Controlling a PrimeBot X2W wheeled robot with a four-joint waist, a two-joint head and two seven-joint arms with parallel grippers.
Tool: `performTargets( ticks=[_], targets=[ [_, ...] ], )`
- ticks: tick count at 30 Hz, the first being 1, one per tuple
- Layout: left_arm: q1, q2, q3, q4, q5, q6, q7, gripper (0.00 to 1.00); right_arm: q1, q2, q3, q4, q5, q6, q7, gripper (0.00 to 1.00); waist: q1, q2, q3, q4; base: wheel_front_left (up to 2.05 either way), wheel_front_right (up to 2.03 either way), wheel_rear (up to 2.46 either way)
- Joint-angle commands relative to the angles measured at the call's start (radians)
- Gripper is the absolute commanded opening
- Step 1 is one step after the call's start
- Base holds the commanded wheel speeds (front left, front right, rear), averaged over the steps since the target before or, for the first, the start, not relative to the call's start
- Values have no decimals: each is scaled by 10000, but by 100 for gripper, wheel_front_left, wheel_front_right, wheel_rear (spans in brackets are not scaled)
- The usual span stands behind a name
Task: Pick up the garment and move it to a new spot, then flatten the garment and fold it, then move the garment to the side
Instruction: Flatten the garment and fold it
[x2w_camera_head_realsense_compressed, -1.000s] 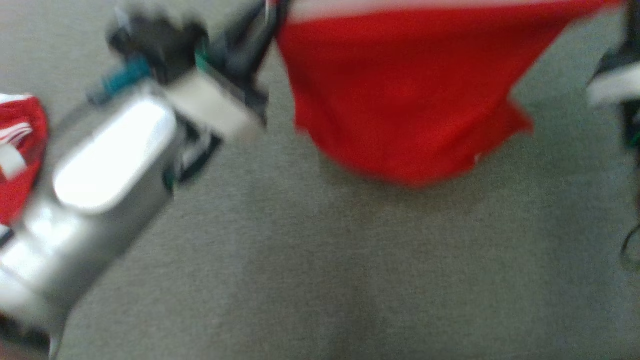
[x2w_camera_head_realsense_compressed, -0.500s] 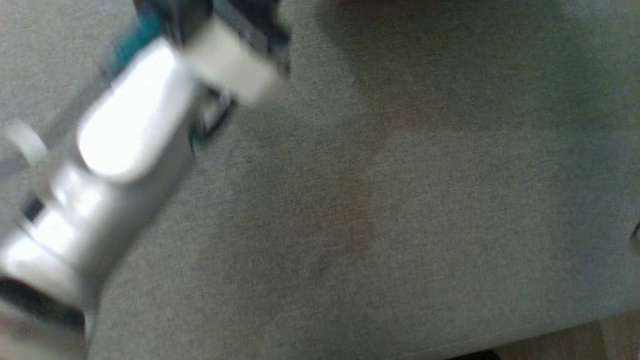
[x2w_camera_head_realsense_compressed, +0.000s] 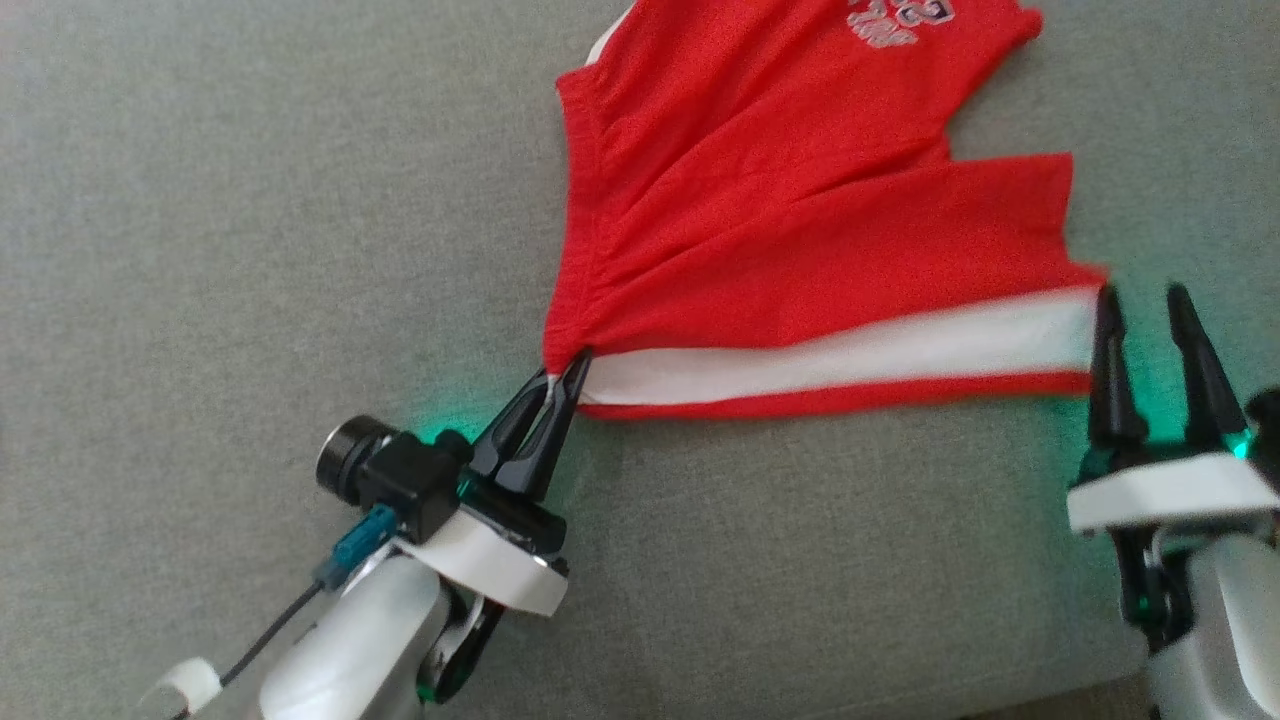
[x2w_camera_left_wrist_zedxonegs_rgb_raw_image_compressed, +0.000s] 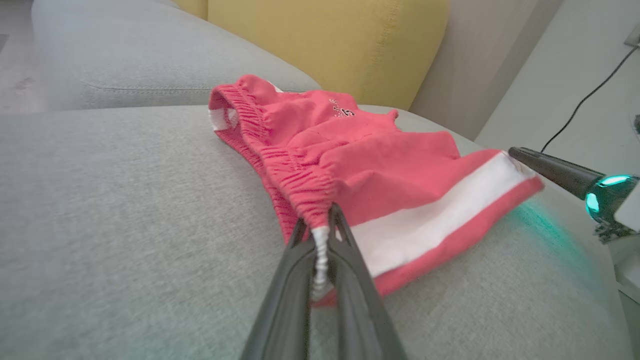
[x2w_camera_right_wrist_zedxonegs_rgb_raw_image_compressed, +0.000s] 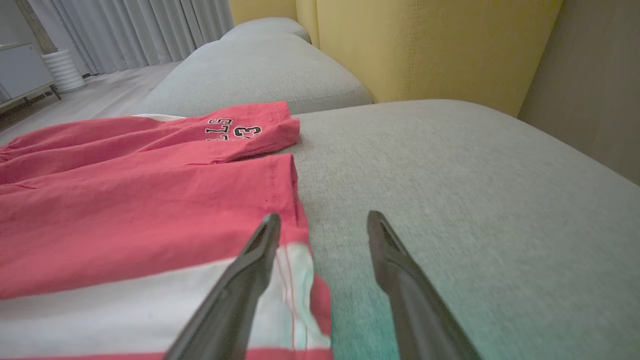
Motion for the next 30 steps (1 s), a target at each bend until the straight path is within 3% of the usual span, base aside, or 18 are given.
performTargets(
  ticks=[1,11,26,28,29,30],
  targets=[
    [103,2,617,-340,180,-35,-50,0,408,-95,136,-258,132,-7,-34,100,2,-1,-285,19,0,0,0],
    [917,-535,1823,-179,979,-514,-50,0,1664,-414,1029,-477,850,-7,-34,100,2,-1,-809,-35,0,0,0],
    [1021,-1123,2319,155,1632,-986,-51,0,-283,-752,2145,1877,805,-7,98,100,2,-1,-776,179,0,0,0],
    [984,-1134,2362,165,1669,-1003,-51,0,-493,-745,2283,2138,793,-7,86,86,2,-1,-731,200,0,0,0],
    [969,-1144,2381,168,1686,-1010,-51,0,-578,-739,2354,2242,788,-7,76,71,2,-1,-717,212,0,0,0],
    [959,-1151,2396,173,1702,-1015,-51,0,-648,-740,2408,2327,777,-7,63,48,2,-1,-711,222,0,0,0]
  ],
)
